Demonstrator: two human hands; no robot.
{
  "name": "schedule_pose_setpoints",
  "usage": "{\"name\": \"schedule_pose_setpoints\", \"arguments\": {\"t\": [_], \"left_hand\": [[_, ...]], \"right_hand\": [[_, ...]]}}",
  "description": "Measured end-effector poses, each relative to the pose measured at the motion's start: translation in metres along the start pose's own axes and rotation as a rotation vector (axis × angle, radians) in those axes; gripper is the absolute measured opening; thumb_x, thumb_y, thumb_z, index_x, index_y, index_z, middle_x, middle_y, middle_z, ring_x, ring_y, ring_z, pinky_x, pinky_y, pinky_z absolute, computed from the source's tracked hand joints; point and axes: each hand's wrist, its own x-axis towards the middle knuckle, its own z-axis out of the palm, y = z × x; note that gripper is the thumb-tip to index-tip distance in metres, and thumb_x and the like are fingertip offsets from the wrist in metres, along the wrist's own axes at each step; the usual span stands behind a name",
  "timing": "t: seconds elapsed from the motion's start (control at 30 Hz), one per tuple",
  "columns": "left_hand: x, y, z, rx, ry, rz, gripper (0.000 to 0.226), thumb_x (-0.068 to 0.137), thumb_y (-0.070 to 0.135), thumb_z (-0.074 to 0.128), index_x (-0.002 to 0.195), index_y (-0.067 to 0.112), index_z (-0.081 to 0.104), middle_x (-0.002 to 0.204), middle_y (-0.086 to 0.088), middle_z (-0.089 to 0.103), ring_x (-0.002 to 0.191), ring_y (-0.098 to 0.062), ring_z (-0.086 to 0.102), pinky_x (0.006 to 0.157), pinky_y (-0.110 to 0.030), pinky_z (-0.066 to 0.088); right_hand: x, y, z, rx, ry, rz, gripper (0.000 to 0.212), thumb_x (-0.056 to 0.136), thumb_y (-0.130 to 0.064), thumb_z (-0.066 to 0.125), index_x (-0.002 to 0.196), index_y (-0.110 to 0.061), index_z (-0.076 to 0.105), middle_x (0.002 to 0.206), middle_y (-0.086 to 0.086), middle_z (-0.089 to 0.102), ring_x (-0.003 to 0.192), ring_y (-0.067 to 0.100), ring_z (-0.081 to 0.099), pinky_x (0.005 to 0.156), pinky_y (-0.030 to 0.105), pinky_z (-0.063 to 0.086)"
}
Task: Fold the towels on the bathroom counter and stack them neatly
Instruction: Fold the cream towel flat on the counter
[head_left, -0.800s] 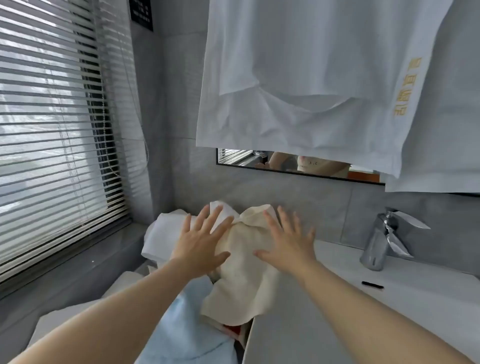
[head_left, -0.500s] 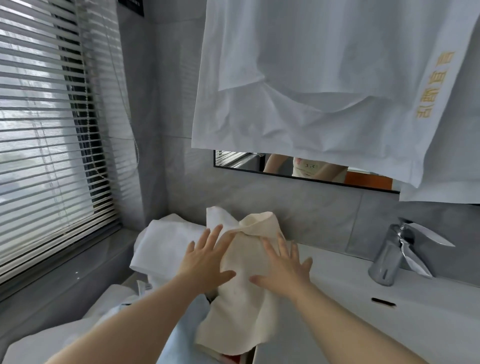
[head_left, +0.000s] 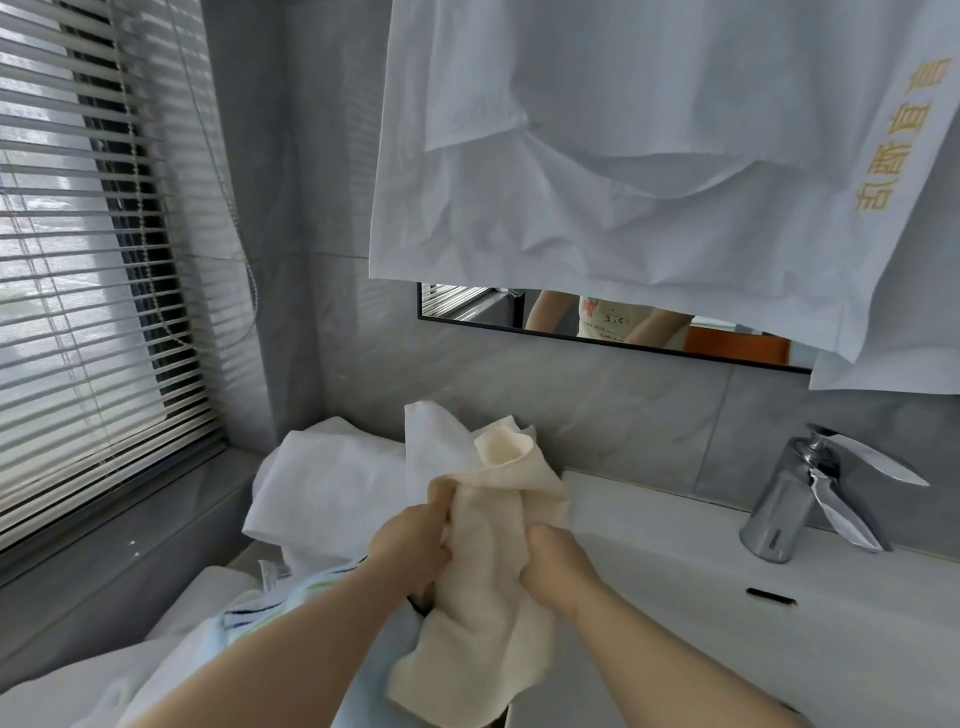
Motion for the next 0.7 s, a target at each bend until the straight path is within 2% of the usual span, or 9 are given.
{"name": "schedule_pose_setpoints", "arguments": {"t": [0.07,0.13,0.2,0.27,0.37,0.5,0.57,0.63,0.7], "left_hand": [[-0.007,0.002,-0.003,0.063,0.075,0.008,0.042,0.091,0.027,0.048,0.131,0.019,0.037,0.093,0.004,0.041,0.090,-0.019,0.049,0.070,-0.029,0.041],[-0.019,0.005,-0.003,0.036,0.199,-0.008,0.032,0.092,0.034,0.047,0.120,0.019,0.047,0.094,0.005,0.037,0.101,-0.018,0.049,0.069,-0.027,0.035],[-0.032,0.007,-0.003,-0.016,0.312,-0.024,0.032,0.091,0.041,0.047,0.115,0.020,0.050,0.094,0.006,0.035,0.105,-0.018,0.046,0.070,-0.026,0.031],[-0.047,0.008,-0.003,-0.052,0.392,-0.027,0.035,0.090,0.046,0.047,0.116,0.023,0.051,0.100,0.005,0.040,0.108,-0.019,0.043,0.077,-0.027,0.029],[-0.070,0.013,-0.010,-0.257,0.523,-0.003,0.033,0.089,0.041,0.053,0.115,0.020,0.053,0.108,0.002,0.049,0.105,-0.021,0.047,0.087,-0.030,0.034],[-0.102,0.034,-0.017,-0.666,0.508,0.086,0.012,0.087,0.024,0.060,0.092,0.017,0.052,0.096,0.003,0.048,0.085,-0.016,0.049,0.067,-0.025,0.035],[-0.115,0.042,-0.015,-0.828,0.492,0.081,0.012,0.086,0.019,0.061,0.082,0.017,0.049,0.086,-0.001,0.054,0.077,-0.017,0.050,0.061,-0.025,0.036],[-0.128,0.049,-0.012,-0.994,0.441,0.023,0.012,0.087,0.016,0.057,0.081,0.019,0.047,0.079,0.000,0.054,0.074,-0.016,0.050,0.060,-0.027,0.039],[-0.137,0.053,-0.008,-1.115,0.386,-0.026,0.010,0.088,0.016,0.055,0.084,0.019,0.046,0.080,0.001,0.053,0.077,-0.018,0.050,0.066,-0.034,0.046]], "right_hand": [[-0.007,0.000,-0.004,-0.020,0.029,0.001,0.011,0.092,-0.018,0.045,0.099,-0.014,0.053,0.117,0.008,0.059,0.104,0.026,0.058,0.070,0.026,0.041],[-0.017,0.001,-0.010,0.028,0.112,-0.020,0.022,0.094,-0.031,0.043,0.096,-0.014,0.057,0.108,0.004,0.062,0.097,0.024,0.060,0.066,0.026,0.040],[-0.029,0.000,-0.016,0.101,0.203,-0.049,0.027,0.094,-0.039,0.043,0.094,-0.018,0.059,0.100,0.002,0.062,0.092,0.023,0.059,0.065,0.027,0.040],[-0.042,-0.001,-0.022,0.196,0.274,-0.083,0.024,0.094,-0.038,0.046,0.077,-0.022,0.050,0.091,0.003,0.057,0.084,0.022,0.055,0.061,0.028,0.036],[-0.065,-0.003,-0.031,0.367,0.394,-0.104,0.039,0.094,-0.034,0.049,0.062,-0.021,0.033,0.076,-0.001,0.042,0.064,0.013,0.042,0.051,0.021,0.026],[-0.097,-0.006,-0.036,0.588,0.532,-0.096,0.042,0.095,-0.029,0.050,0.060,-0.016,0.031,0.074,-0.001,0.037,0.060,0.007,0.036,0.052,0.012,0.031],[-0.110,-0.007,-0.036,0.717,0.531,-0.051,0.041,0.095,-0.030,0.050,0.062,-0.013,0.034,0.073,0.001,0.041,0.061,0.012,0.038,0.052,0.016,0.029],[-0.122,-0.010,-0.036,0.867,0.503,0.007,0.038,0.095,-0.031,0.049,0.064,-0.012,0.037,0.067,0.001,0.043,0.062,0.015,0.040,0.055,0.026,0.031],[-0.133,-0.013,-0.036,1.014,0.484,0.067,0.038,0.095,-0.032,0.049,0.064,-0.013,0.039,0.064,-0.001,0.045,0.061,0.015,0.041,0.057,0.028,0.033]]}}
